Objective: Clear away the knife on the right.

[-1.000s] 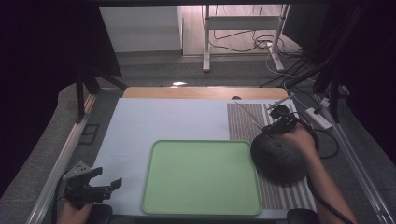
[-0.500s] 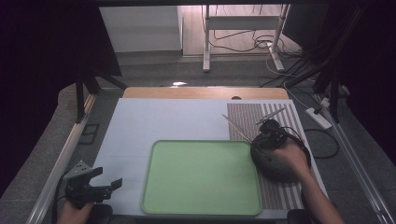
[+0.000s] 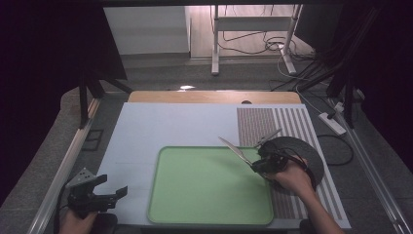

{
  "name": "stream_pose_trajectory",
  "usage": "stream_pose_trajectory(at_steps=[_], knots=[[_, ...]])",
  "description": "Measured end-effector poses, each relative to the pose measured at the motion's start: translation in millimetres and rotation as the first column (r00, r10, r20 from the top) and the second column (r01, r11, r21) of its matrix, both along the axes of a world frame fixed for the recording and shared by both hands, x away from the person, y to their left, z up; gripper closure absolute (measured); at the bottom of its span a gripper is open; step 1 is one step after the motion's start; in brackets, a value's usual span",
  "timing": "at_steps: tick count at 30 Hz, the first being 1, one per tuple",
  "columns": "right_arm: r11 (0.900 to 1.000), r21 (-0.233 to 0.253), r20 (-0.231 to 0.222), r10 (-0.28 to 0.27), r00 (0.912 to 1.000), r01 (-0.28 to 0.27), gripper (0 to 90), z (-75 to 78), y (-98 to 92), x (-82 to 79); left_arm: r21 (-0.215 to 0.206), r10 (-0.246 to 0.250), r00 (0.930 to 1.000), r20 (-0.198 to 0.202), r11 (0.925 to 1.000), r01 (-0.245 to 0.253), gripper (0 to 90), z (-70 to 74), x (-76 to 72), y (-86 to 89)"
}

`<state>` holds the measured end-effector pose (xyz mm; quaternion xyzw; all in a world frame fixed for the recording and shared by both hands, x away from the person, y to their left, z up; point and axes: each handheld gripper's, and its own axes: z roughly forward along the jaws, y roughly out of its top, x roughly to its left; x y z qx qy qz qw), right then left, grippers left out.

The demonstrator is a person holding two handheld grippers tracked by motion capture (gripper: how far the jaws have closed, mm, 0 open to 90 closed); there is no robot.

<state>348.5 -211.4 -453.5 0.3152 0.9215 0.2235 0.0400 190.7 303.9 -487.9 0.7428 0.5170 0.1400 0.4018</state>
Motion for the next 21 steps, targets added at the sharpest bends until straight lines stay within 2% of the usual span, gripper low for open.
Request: stream_pose_trajectory(at_steps=[3,11,17,21], knots=[[1.0,0.0,-0.016,0.022,0.9996,-0.022,80.0,-4.9,7.9,-11.9,0.001,0.0,1.0,0.002,1.0,0.0,5.1,0.0,-0.2,0.0],[0.999,-0.002,-0.04,0.052,0.9979,-0.052,80.0,-12.8,23.3,-30.9,-0.002,-0.001,1.0,0.004,1.0,0.001,5.1,0.0,-0.4,0.2],[0.997,-0.023,-0.062,0.072,0.9955,-0.073,80.0,-20.1,33.8,-45.0,-0.004,-0.001,1.0,0.003,1.0,0.001,5.1,0.0,-0.4,0.5],[0.995,-0.061,-0.071,0.076,0.9946,-0.08,80.0,-28.3,37.7,-53.2,-0.005,-0.001,1.0,0.004,1.0,0.001,5.1,0.0,-0.5,0.7]])
